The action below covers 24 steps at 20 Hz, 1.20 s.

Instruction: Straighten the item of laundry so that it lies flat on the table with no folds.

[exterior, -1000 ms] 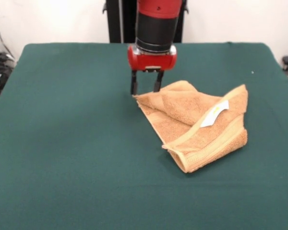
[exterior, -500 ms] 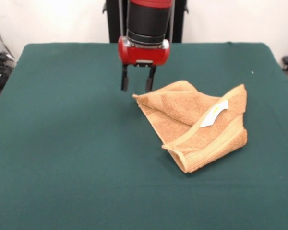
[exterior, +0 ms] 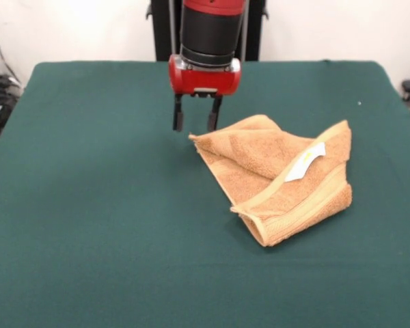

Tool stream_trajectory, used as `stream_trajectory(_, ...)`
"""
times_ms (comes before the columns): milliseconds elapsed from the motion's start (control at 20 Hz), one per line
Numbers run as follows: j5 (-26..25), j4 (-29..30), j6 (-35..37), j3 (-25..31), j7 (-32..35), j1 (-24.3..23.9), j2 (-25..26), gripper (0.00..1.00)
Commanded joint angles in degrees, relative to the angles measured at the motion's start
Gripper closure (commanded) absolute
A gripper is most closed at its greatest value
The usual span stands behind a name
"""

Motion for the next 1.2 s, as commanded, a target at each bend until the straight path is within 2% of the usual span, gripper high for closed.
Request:
stream_trajectory(50, 0.7, 1.0, 4.1, 4.1, -12.5, 1.1, 4.3, 0.00)
stream_trajectory(700, -0.4, -1.4, 4.4, 2.7, -11.6, 1.5, 7.6, 0.00)
stream_trajectory(950, 1.4, -0.9, 4.8, 4.0, -12.4, 0.2, 8.9, 0.00)
stream_trajectory(1200, 0.5, -0.5, 3.8, 4.0, -12.2, 0.6, 7.2, 0.00)
